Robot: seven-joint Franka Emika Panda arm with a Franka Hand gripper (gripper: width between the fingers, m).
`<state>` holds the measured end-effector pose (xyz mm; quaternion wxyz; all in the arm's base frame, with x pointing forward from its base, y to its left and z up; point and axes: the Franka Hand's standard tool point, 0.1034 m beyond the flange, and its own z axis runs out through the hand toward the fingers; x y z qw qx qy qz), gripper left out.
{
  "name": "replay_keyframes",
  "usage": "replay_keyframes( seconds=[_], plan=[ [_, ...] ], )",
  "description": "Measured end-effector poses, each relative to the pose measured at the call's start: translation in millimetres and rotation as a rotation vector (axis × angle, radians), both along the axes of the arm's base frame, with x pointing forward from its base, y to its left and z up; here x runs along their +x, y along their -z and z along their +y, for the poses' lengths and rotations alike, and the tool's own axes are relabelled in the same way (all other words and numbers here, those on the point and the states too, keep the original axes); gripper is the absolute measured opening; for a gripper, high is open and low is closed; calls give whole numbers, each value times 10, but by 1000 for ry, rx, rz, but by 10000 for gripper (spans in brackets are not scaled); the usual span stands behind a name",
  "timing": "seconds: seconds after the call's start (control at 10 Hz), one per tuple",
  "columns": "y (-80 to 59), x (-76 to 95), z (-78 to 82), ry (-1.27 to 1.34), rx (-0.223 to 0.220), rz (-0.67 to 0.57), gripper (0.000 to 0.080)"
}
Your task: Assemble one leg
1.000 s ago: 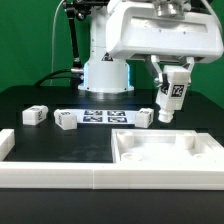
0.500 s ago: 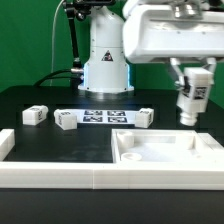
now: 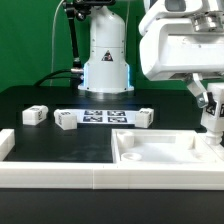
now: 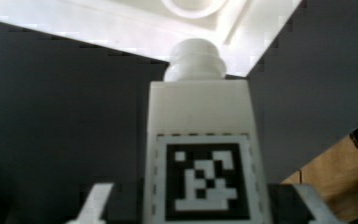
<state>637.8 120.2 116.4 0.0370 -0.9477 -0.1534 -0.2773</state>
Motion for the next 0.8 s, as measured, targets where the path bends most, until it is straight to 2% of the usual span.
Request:
replay_keyframes(
  seconds=[0.2, 0.5, 0.8],
  plan=[
    [36, -32, -33, -1, -6, -3, 291],
    [251, -237, -153, 8, -20, 14, 291],
    [284, -285, -145, 7, -21, 17, 291]
  ],
)
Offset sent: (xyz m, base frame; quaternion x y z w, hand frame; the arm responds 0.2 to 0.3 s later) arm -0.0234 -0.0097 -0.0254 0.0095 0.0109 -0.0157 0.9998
